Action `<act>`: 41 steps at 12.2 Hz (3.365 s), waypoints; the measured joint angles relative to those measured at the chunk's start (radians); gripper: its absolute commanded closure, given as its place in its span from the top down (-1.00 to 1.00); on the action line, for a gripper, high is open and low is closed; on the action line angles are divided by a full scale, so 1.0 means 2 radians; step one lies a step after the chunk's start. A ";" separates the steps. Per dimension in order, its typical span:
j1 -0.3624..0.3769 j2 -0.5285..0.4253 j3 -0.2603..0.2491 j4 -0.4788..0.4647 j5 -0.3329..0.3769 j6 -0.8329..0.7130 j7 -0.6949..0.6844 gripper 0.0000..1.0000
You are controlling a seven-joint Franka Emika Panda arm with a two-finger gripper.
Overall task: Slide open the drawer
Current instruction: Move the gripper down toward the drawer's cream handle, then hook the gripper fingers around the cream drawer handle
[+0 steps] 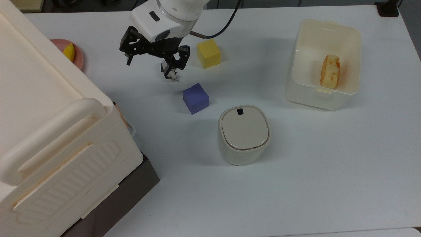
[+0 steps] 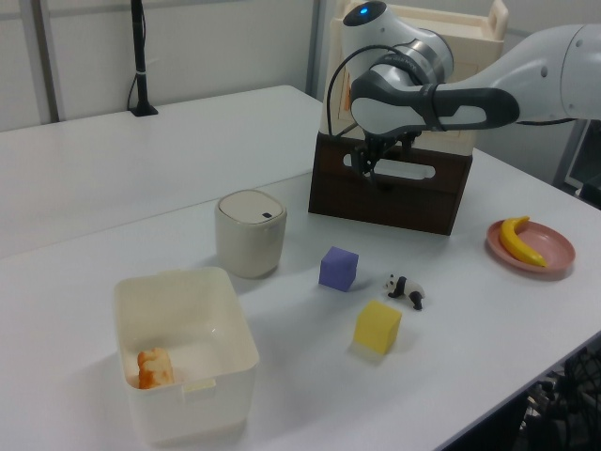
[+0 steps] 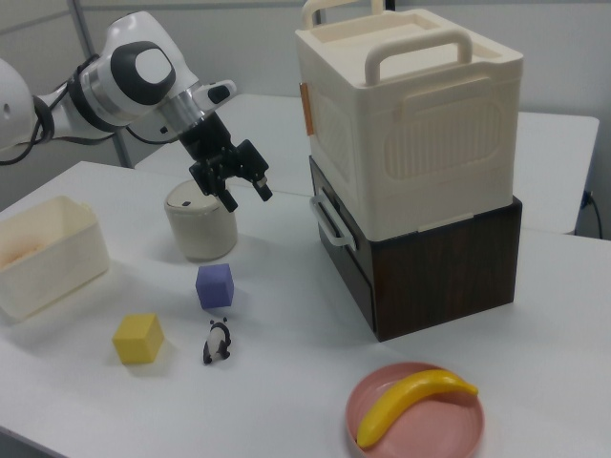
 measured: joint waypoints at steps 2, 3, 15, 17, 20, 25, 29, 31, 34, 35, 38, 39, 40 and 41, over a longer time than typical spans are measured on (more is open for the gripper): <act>0.000 0.000 0.000 0.000 -0.009 0.003 -0.027 1.00; 0.000 0.000 0.000 -0.002 -0.024 0.003 -0.034 1.00; -0.002 0.070 0.001 -0.027 -0.229 0.067 -0.037 1.00; -0.003 0.073 0.001 -0.031 -0.244 0.067 -0.038 1.00; -0.007 0.080 0.000 -0.035 -0.257 0.078 -0.038 0.87; -0.017 0.083 -0.001 -0.035 -0.288 0.091 -0.038 0.66; -0.021 0.083 -0.002 -0.033 -0.307 0.091 -0.038 0.38; -0.022 0.083 -0.002 -0.032 -0.307 0.091 -0.038 0.38; -0.022 0.083 -0.002 -0.032 -0.321 0.091 -0.038 0.38; -0.022 0.083 -0.002 -0.032 -0.331 0.091 -0.038 0.38; -0.022 0.083 -0.002 -0.036 -0.352 0.091 -0.038 0.37; -0.022 0.083 -0.002 -0.037 -0.354 0.091 -0.037 0.35; -0.022 0.083 -0.002 -0.038 -0.358 0.091 -0.036 0.35; -0.021 0.083 -0.002 -0.041 -0.363 0.091 -0.033 0.35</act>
